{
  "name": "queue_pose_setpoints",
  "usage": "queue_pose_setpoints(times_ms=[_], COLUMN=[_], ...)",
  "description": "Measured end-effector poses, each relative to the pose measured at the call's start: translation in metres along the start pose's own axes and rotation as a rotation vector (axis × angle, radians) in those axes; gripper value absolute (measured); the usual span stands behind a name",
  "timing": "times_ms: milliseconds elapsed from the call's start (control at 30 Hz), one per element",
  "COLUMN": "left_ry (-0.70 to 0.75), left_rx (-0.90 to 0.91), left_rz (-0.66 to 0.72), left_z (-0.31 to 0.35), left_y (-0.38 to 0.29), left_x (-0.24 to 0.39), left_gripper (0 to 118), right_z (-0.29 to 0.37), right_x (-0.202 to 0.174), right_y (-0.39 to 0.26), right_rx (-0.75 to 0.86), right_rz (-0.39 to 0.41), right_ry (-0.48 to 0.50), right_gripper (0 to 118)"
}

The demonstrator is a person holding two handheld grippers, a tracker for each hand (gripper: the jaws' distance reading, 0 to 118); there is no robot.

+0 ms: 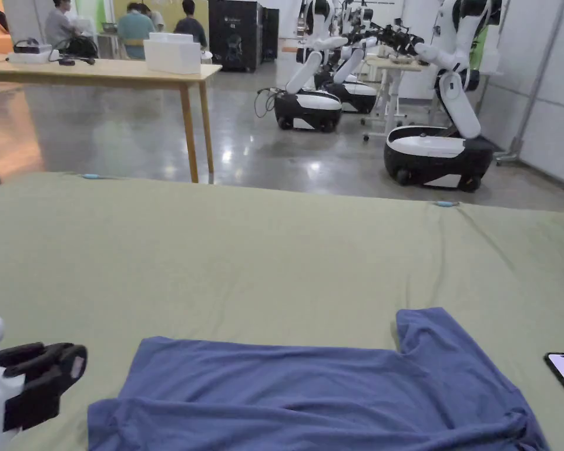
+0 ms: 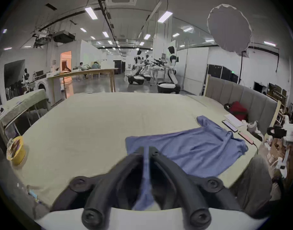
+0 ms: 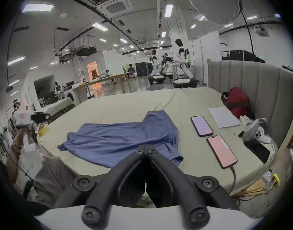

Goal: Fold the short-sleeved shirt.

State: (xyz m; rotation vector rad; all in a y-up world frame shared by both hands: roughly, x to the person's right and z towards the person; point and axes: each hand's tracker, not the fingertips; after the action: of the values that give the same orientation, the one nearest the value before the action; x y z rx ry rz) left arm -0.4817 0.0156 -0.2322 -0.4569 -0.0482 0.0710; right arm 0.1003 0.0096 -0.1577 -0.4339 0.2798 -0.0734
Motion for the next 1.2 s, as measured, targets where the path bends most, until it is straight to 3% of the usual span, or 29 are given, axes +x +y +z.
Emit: queue_pose_setpoints(times_ms=[33, 133, 300, 533, 567, 600, 667, 700, 867, 967, 1100, 1200], left_ry=[0.001, -0.046, 0.017, 0.035, 0.003, 0.03, -0.028, -0.014, -0.041, -0.097, -0.096, -0.112], left_rx=[-0.046, -0.18, -0.389, -0.457, -0.522, -0.536, -0.502, -0.431, -0.414, -0.384, -0.306, -0.285], left_rz=[-0.004, 0.02, -0.026, -0.055, -0.013, -0.034, -0.024, -0.08, -0.132, -0.069, -0.092, -0.094], left_z=[-0.03, -0.121, -0.25, -0.297, -0.298, -0.298, -0.286, -0.277, -0.26, -0.245, -0.218, -0.198], left_y=[0.008, 0.012, -0.007, -0.019, -0.026, -0.027, -0.032, -0.03, -0.043, -0.029, -0.017, -0.016], left_x=[-0.006, -0.021, -0.064, -0.058, -0.052, -0.05, -0.044, -0.04, -0.028, -0.032, -0.03, -0.021], left_gripper=[117, 116, 115, 115, 109, 88, 43, 2, 0, 0, 0, 0], right_z=[-0.001, -0.002, -0.014, -0.024, -0.025, -0.026, -0.029, -0.029, -0.042, -0.065, -0.144, -0.228], right_x=[-0.002, -0.006, -0.003, 0.001, 0.002, 0.001, 0.01, 0.01, 0.012, 0.02, 0.041, 0.063], right_y=[0.002, 0.004, 0.008, 0.014, 0.015, 0.016, 0.014, 0.013, 0.015, 0.029, 0.065, 0.08], right_rx=[-0.004, -0.01, -0.04, -0.092, -0.098, -0.103, -0.112, -0.113, -0.14, -0.152, -0.178, -0.249], right_rz=[0.001, 0.009, -0.002, 0.018, 0.02, 0.021, 0.019, 0.018, 0.014, 0.038, 0.101, 0.105], right_ry=[0.008, 0.028, 0.012, -0.033, -0.036, -0.042, -0.045, -0.048, -0.049, -0.044, -0.008, 0.017], right_gripper=[0, 0, 0, 0, 0, 0, 0, 0, 0, 0, 0, 1])
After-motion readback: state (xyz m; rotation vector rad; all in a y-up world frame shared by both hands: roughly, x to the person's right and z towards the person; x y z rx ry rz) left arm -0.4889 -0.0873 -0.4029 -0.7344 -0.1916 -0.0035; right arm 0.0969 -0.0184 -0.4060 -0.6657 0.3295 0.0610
